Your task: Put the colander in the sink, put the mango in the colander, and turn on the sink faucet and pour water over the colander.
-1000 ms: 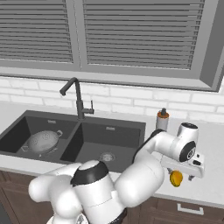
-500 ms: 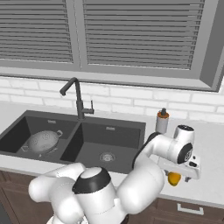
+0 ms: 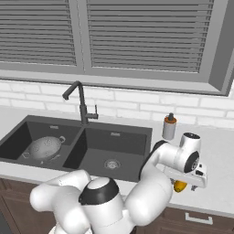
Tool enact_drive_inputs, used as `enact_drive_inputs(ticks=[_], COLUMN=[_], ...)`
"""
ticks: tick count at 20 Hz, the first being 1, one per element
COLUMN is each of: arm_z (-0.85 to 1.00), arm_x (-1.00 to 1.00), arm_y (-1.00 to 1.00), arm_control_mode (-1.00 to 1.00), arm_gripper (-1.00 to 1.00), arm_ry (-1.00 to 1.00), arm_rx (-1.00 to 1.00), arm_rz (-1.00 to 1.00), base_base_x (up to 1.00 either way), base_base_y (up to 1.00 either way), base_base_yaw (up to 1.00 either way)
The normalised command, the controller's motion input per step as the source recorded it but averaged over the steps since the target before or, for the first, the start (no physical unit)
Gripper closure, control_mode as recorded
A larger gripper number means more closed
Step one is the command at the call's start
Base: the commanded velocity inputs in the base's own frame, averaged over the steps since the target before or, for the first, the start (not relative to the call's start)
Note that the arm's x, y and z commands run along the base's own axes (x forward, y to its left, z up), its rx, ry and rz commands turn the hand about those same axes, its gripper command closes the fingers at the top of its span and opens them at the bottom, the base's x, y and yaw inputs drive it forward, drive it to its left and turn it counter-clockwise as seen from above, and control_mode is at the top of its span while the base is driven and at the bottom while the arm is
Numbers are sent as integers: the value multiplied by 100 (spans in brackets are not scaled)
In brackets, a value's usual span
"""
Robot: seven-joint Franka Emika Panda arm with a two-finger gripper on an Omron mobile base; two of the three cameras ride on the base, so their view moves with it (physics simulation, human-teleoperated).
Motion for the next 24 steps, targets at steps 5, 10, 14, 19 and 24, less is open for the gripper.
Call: enact_drive_inputs(ticks=[5, 10, 14, 19, 24], arm_z=[-24, -17, -8, 18, 45], arm_x=[0, 0, -4, -48, -40], arm_y=[0, 0, 0, 34, 100], arm_control_mode=[-100, -100, -100, -100, -100], arm_gripper=[100, 100, 100, 100, 100], arm_ry=[0, 0, 0, -10, -44], arm_rx=[0, 2, 4, 4, -12], arm_rz=[0, 0, 0, 0, 6], base_base_x=[0, 0, 0, 0, 0], base_base_y=[0, 0, 0, 0, 0], base_base_yaw=[0, 0, 0, 0, 0])
